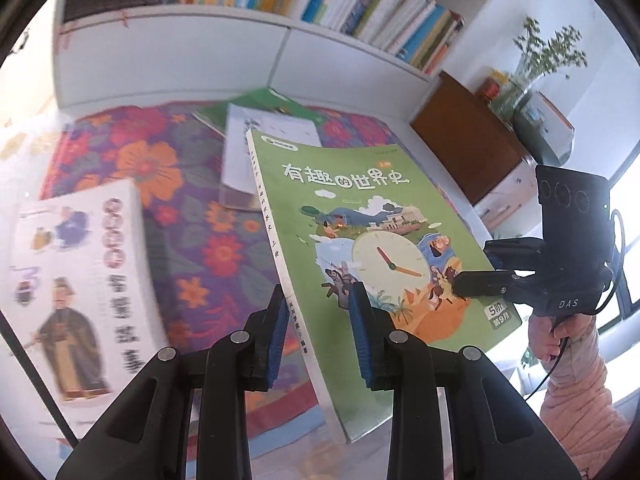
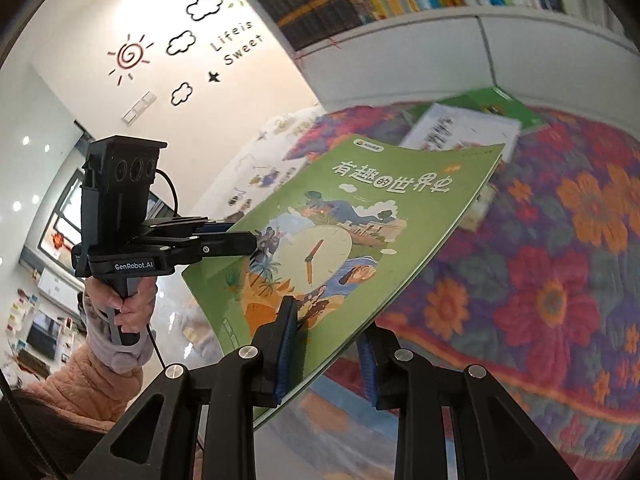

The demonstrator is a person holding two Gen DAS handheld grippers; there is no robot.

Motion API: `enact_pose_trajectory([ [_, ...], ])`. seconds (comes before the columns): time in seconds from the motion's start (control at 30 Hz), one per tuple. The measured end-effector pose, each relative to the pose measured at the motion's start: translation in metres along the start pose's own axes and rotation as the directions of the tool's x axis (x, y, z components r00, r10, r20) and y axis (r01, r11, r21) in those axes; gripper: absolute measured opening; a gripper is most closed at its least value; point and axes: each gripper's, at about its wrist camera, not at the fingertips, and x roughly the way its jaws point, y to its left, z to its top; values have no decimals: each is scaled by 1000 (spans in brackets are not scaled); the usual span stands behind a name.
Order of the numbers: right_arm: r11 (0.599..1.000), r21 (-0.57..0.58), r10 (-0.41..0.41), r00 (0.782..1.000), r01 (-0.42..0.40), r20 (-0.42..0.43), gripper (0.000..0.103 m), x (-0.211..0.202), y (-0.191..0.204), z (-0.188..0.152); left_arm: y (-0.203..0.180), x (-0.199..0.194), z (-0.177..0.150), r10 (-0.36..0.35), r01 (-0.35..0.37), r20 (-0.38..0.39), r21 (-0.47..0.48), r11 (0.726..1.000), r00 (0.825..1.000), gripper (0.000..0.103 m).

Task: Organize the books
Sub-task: 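Carry the green book against the white book with the left gripper while the right holds it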

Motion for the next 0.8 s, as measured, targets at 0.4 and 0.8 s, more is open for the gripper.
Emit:
enact_pose_trajectory([
  [0.4, 992, -113, 56, 997, -60, -45, 28, 68, 75, 63, 82, -78, -13, 74, -58, 140, -117, 991, 987, 27],
  [0.8, 975, -189, 93, 989, -114, -117, 28, 160, 123, 90, 168, -94, -47, 155, -106, 156, -287, 952, 975, 27],
])
